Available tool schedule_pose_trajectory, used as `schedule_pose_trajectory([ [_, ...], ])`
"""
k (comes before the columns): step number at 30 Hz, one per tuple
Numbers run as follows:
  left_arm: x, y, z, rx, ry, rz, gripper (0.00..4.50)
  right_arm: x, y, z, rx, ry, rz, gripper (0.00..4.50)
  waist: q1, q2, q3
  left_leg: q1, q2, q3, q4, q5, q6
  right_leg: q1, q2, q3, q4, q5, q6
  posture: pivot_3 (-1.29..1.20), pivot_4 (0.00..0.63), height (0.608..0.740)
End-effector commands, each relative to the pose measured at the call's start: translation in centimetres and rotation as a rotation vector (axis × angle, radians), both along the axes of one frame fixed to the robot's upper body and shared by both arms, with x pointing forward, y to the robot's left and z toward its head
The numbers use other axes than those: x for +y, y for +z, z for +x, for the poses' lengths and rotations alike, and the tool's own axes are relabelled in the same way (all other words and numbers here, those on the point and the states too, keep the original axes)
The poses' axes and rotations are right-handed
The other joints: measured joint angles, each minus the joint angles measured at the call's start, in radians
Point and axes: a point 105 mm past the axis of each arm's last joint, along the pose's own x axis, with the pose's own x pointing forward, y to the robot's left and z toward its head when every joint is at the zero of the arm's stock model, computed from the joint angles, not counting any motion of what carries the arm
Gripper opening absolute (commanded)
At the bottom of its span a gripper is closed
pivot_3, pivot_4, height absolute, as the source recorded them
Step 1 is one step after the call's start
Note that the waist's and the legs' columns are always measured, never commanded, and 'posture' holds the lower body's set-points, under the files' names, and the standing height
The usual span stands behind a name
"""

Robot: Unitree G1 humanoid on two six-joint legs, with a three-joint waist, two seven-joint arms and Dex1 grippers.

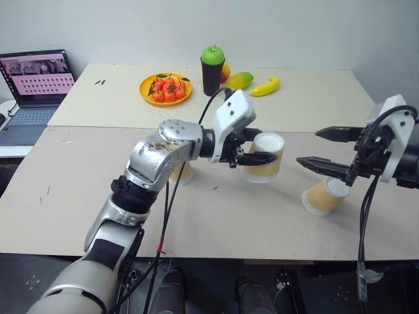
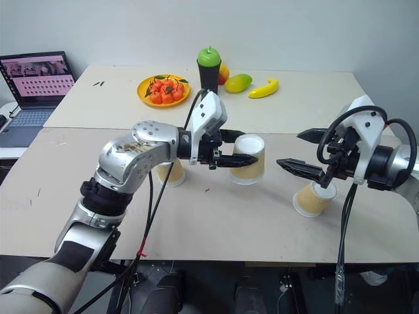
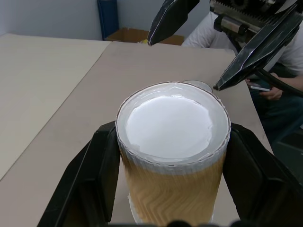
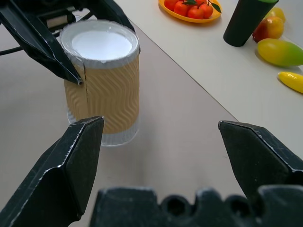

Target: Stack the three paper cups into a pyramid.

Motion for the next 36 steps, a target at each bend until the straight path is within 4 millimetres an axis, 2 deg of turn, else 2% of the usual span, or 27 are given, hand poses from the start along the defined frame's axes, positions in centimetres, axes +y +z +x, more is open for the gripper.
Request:
schedule_pose_trajectory([
  [1, -0.7, -0.1, -0.4, -0.075, -0.028, -0.004, 2.69, -0.3, 1.7, -0.9, -0.067, -0.019, -0.022, 4.50, 0.000, 0.000, 0.000, 0.000, 0.000, 0.000, 0.000, 0.000, 0.000, 0.000, 0.000, 0.000, 0.000, 0.000, 0.000, 0.00, 0.150, 0.732],
  [11, -2.1, -1.6, -0.6, -0.094, -0.071, -0.011, 2.69, -0.2, 2.6, -2.3, -0.056, -0.019, -0.014, 4.50, 0.001, 0.000, 0.000, 0.000, 0.000, 0.000, 0.000, 0.000, 0.000, 0.000, 0.000, 0.000, 0.000, 0.000, 0.000, 0.00, 0.150, 0.732],
  [15, -2.6, -2.5, -0.5, -0.084, -0.075, -0.009, 2.69, 0.6, 2.0, -3.3, 0.006, 0.034, -0.011, 4.50, 0.001, 0.000, 0.000, 0.000, 0.000, 0.000, 0.000, 0.000, 0.000, 0.000, 0.000, 0.000, 0.000, 0.000, 0.000, 0.00, 0.150, 0.732],
  [21, -3.1, -3.4, -0.6, -0.071, -0.075, -0.011, 2.69, 0.3, 0.5, -4.9, 0.120, 0.058, -0.076, 4.50, 0.002, 0.000, 0.000, 0.000, 0.000, 0.000, 0.000, 0.000, 0.000, 0.000, 0.000, 0.000, 0.000, 0.000, 0.000, 0.00, 0.150, 0.732],
  [36, -3.5, -7.6, -0.7, -0.077, -0.075, 0.051, 2.69, -0.5, 1.1, -5.1, 0.105, 0.018, -0.124, 4.50, 0.002, 0.000, 0.000, 0.000, 0.000, 0.000, 0.001, 0.000, 0.000, 0.001, 0.000, 0.000, 0.000, 0.000, 0.001, 0.00, 0.150, 0.732],
])
